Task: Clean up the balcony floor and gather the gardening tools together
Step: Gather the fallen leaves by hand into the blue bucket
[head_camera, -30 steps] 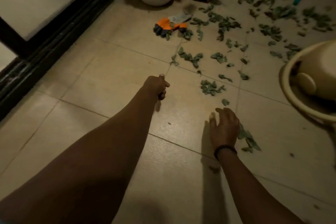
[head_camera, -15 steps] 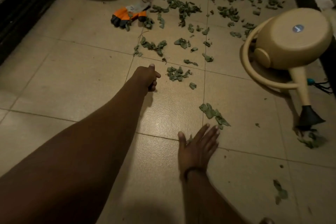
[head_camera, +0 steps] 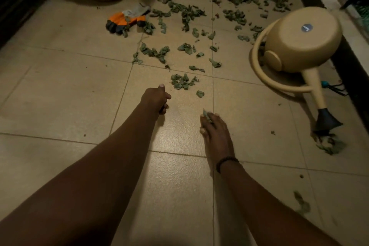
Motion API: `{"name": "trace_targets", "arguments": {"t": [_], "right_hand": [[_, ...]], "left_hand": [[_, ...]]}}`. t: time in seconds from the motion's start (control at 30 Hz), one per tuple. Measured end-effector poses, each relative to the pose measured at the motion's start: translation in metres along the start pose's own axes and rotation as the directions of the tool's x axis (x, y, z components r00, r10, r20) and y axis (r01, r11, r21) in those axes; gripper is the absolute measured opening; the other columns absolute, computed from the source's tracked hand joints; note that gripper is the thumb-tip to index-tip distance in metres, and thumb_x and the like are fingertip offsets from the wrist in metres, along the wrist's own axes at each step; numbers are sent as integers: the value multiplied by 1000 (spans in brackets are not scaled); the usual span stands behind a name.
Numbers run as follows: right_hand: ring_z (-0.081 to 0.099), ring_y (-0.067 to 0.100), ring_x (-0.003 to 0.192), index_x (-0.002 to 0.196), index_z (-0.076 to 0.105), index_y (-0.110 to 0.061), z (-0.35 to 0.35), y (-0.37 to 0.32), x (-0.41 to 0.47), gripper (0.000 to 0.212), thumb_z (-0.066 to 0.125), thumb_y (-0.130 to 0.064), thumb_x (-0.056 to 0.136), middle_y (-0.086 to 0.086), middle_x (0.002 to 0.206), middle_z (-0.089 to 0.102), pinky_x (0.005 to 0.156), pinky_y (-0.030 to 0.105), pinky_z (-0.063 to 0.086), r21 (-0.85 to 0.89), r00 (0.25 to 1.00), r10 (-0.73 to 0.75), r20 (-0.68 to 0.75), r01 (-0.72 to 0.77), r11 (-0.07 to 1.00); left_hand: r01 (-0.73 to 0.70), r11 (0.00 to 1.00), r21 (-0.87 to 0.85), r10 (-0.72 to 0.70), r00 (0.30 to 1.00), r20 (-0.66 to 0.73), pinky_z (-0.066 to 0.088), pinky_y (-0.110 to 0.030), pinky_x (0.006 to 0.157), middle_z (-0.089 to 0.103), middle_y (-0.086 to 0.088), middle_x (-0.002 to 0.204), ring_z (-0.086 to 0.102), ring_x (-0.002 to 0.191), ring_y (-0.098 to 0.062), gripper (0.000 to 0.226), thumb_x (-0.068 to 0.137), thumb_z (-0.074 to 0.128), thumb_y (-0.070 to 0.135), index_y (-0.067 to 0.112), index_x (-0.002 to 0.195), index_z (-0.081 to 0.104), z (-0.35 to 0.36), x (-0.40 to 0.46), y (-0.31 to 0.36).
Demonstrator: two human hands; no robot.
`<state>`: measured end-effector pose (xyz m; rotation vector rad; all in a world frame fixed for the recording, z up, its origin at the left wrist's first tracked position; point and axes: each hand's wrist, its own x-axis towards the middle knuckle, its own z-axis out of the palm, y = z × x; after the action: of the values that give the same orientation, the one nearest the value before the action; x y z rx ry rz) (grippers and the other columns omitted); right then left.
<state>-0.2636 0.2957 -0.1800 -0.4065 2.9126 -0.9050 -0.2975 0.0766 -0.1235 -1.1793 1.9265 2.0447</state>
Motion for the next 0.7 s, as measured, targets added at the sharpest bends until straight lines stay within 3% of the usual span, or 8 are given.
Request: {"name": "trace_targets", "arguments": {"t": [0.1,0.17,0.23,0.33,0.43,0.5,0.6,0.7], "right_hand": [[55,-8,114,131,60,-30,-11,1,-45,35,60,-36,96,-21,130,55,95,10,44,67,990,143,-1,-142,988],[58,-4,101,114,69,-31,-17,5,-43,20,57,-33,97,-14,113,62,85,8,41,63,971,222,88,-228,972],[60,9,94,100,73,-16,-30,3,-30,18,58,-11,95,0,104,65,79,13,44,262,908,403,114,-419,869],[63,8,81,97,75,-4,-59,-32,6,18,65,6,86,2,92,69,74,7,50,533,911,413,17,-357,767],[69,13,93,105,75,-10,-90,-74,35,21,65,-1,89,1,96,74,88,25,56,746,915,400,-57,-228,626],[68,11,99,105,75,-16,-102,-94,46,21,64,-6,91,-1,100,74,91,26,54,809,915,391,-95,-158,566],[65,9,101,104,76,-19,-113,-110,39,21,63,-8,91,-4,106,73,91,23,52,691,919,328,-221,-90,717],[62,13,103,107,74,-16,-113,-99,27,25,58,-7,91,-2,109,71,91,30,52,329,905,92,-414,55,943]], "left_hand": [[12,1000,15,-12,998,54,34,-24,48,42,-7,63,40,51,-15,52,109,33,36,5,76,59,11,-12,7],[28,1000,6,-28,995,95,29,-22,46,40,-6,62,36,50,-15,50,109,33,33,4,77,58,21,-23,19],[18,1000,-20,-15,985,172,27,-20,44,38,-5,62,34,50,-13,47,109,33,34,4,80,57,30,-38,32],[14,997,-72,4,969,246,26,-18,41,35,-4,62,31,50,-13,49,109,32,38,4,82,55,44,-56,47],[36,988,-149,5,963,271,24,-16,40,27,-4,63,26,43,-12,53,109,29,42,2,81,52,58,-64,56],[52,990,-133,-8,950,312,29,-18,42,30,-5,64,29,47,-15,61,107,25,51,2,83,52,68,-70,60],[130,974,-187,-43,910,412,50,-26,50,57,-11,76,57,66,-22,74,101,16,64,3,93,58,84,-84,66],[247,899,-362,-42,871,489,54,-29,62,69,-16,92,68,86,-23,79,100,21,66,-3,106,60,108,-93,67]]}}
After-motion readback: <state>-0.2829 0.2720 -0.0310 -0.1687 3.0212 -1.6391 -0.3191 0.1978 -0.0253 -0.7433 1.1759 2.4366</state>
